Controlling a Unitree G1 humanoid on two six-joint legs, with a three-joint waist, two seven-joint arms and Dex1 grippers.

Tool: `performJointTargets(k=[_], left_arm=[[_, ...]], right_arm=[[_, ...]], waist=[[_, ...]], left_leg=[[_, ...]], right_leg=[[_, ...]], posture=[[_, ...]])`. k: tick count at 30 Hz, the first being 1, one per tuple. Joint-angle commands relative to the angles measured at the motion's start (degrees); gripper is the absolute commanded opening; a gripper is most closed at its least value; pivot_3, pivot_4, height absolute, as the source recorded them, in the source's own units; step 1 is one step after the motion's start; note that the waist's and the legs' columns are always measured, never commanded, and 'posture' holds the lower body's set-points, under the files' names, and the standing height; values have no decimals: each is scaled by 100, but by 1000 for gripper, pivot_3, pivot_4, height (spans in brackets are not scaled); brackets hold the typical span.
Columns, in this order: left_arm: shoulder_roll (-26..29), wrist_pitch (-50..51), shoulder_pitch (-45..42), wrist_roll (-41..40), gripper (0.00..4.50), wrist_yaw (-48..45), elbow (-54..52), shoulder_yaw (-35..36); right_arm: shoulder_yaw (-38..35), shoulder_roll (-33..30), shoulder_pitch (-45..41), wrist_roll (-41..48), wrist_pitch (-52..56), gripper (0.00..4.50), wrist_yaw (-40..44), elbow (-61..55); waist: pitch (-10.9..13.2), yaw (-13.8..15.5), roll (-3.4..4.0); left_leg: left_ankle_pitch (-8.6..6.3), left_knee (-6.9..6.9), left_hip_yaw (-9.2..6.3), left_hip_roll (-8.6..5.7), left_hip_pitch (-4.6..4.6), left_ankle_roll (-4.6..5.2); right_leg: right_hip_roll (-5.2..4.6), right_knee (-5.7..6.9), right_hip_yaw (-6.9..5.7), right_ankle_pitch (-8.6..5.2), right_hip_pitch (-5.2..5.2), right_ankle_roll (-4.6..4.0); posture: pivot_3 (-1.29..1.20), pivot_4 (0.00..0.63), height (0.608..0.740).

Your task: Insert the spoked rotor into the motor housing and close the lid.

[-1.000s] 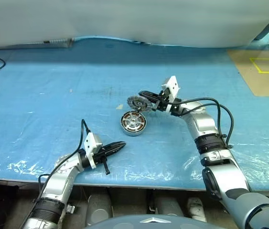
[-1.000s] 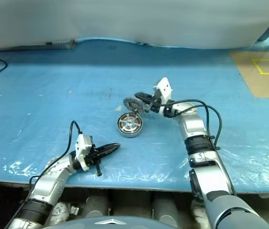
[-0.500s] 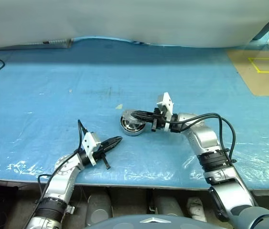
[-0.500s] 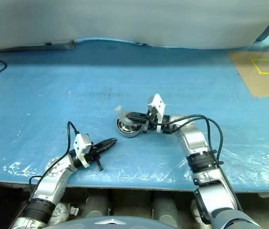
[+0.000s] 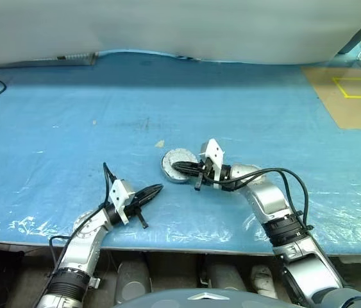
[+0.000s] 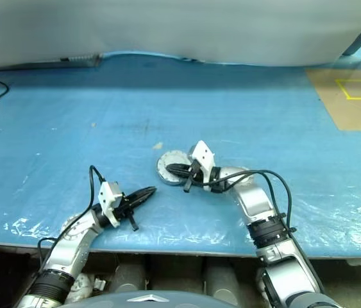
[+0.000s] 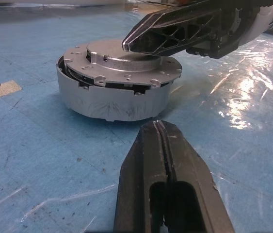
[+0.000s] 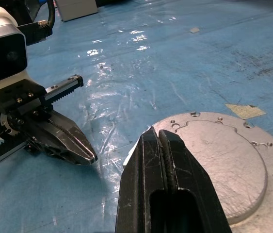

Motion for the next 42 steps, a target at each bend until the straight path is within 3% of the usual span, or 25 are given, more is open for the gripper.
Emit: performJointTargets(k=[1, 4, 7, 18, 27, 33, 42], left_arm=[[-20, -116, 28, -38, 0, 11, -71, 49], [-32, -139, -1, -8, 0, 12, -34, 30], [-47, -139, -21, -2, 0, 4, -16, 14], [-27, -88, 6, -16, 0, -16, -80, 11], [-44, -67, 30, 5, 0, 40, -116, -3], [-45, -58, 5, 14, 0, 53, -89, -2], [-35, -84, 27, 12, 0, 54, -94, 15]], right_arm=[[-202, 25, 31, 274, 395, 15, -178, -406], [-294, 13, -6, 129, 278, 15, -437, -394], [-297, 33, 41, 78, 266, 594, -593, -460], [-61, 97, 149, -189, 31, 4379, -898, -518], [-85, 231, 20, -344, -129, 4449, -1102, -135], [-5, 190, 15, -475, -307, 2949, -1113, -42], [284, 196, 88, -995, -633, 2950, -1385, 59]], waist=[[0, 0, 0], [0, 3, 0], [0, 2, 0], [0, 2, 0], [0, 0, 0], [0, -1, 0], [0, -5, 0]], left_leg=[[0, 0, 0, 0, 0, 0], [2, 0, 0, -1, -2, -3], [8, -3, 0, -1, -3, -14], [9, -9, 0, -2, -3, -16], [10, -12, 0, -3, -3, -18], [10, -12, 0, -3, -3, -18], [10, -11, 0, -2, -2, -19]], right_leg=[[0, 0, 0, 0, 0, 0], [0, 0, 0, 0, -1, 0], [0, -2, 0, 0, -3, 0], [0, -8, 0, 0, -3, 1], [0, -11, 0, 0, -3, 1], [0, -11, 0, 0, -3, 1], [0, -10, 0, 0, -3, 1]], posture=[[0, 150, 740], [0, 150, 740], [0, 150, 740], [0, 150, 740], [0, 150, 740], [0, 150, 740], [0, 150, 740]])
